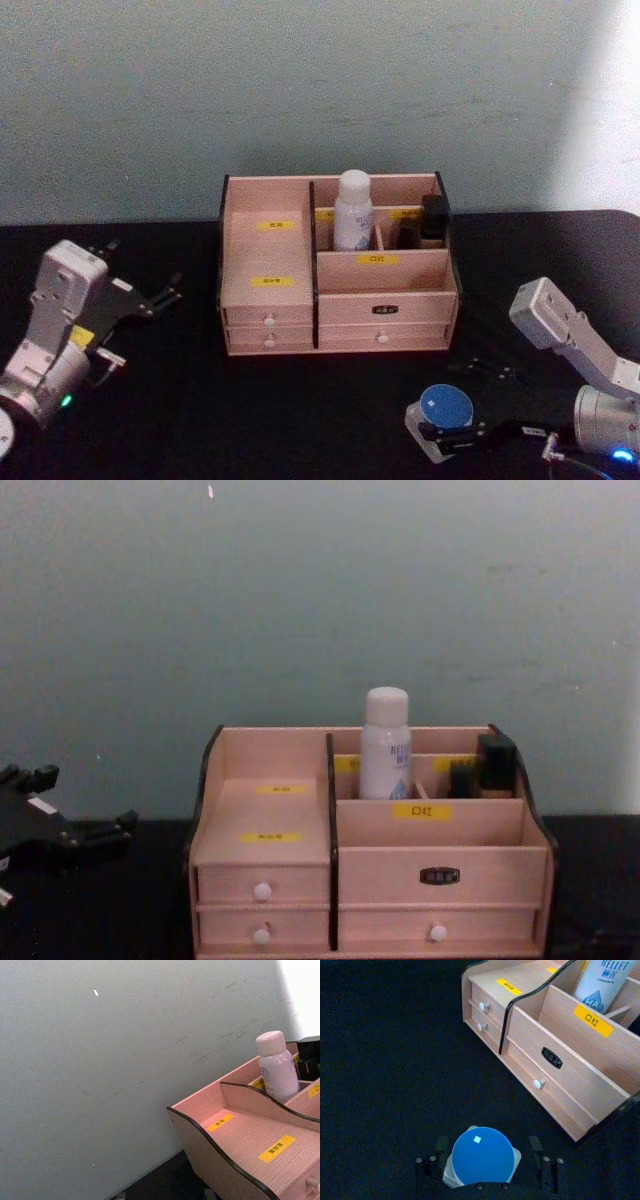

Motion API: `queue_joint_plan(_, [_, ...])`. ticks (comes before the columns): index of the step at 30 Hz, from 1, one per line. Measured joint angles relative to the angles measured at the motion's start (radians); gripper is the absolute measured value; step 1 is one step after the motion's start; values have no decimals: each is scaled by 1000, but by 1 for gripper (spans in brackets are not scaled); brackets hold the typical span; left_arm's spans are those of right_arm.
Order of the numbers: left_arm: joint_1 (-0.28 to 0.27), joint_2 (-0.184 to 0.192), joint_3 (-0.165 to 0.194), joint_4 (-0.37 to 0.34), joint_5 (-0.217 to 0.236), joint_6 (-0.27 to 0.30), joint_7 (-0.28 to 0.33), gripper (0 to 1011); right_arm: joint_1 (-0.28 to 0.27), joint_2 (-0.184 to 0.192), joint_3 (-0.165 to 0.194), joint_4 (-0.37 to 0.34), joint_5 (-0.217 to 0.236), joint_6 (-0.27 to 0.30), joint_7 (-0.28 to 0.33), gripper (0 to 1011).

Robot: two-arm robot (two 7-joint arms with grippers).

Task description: Pick up the facial cleanser and watermelon frost from the table and place them into the tiered storage box.

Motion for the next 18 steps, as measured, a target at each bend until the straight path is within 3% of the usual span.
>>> queue_joint_plan(18, [0, 0, 0, 0, 0, 0, 0, 1001, -3, 6, -4, -8, -10, 5, -1, 1002])
